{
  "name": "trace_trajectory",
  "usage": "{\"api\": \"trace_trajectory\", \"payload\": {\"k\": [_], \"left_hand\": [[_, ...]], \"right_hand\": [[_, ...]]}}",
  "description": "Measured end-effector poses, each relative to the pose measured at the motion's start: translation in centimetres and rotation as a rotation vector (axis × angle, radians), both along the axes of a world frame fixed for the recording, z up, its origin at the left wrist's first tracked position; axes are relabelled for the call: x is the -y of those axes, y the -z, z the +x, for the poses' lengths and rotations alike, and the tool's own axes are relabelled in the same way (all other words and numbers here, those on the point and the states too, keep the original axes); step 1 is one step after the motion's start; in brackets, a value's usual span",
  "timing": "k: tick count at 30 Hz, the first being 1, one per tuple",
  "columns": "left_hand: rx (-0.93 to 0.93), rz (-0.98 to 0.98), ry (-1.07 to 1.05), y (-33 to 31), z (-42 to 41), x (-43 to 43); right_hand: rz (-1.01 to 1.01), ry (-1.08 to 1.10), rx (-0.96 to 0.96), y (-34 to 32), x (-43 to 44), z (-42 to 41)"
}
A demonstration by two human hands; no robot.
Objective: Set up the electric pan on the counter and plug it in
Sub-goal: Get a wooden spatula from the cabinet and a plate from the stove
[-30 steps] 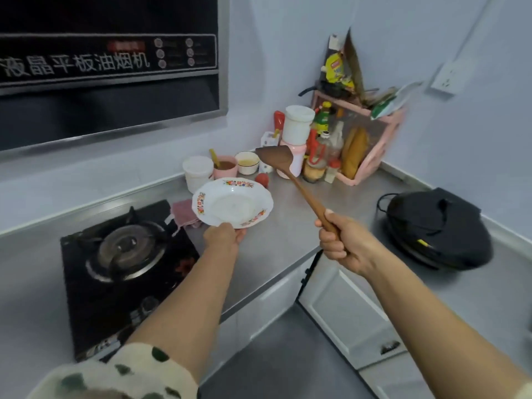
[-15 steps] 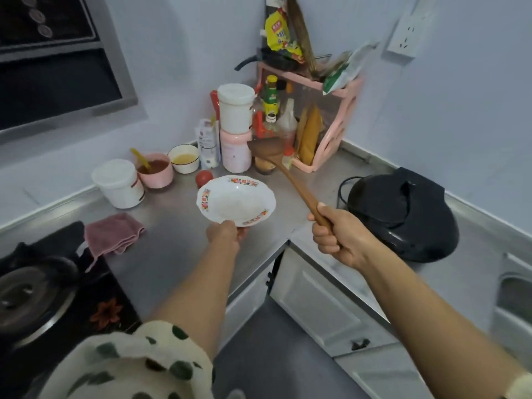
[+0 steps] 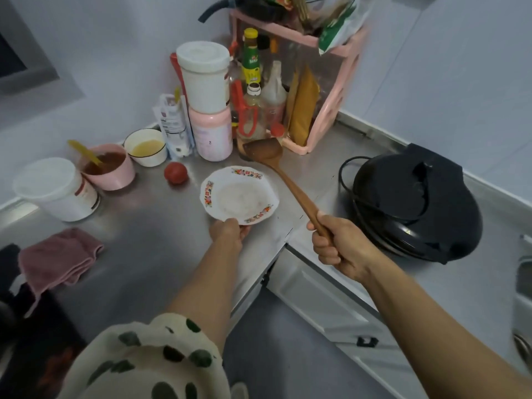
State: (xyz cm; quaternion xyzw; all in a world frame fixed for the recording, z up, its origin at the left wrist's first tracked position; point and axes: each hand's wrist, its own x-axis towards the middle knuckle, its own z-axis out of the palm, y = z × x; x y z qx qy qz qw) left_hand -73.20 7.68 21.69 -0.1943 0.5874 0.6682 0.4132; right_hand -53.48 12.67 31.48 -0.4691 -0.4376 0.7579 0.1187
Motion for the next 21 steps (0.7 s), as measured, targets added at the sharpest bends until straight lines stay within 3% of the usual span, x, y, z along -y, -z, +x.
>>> {"api": "trace_trajectory", "payload": {"k": [21], "left_hand": [[0.062,0.012,0.116,2.4,-1.6,-0.2]], "right_hand": [[-0.035,-0.010,0.007,4.1,0.3,-2.0]]}}
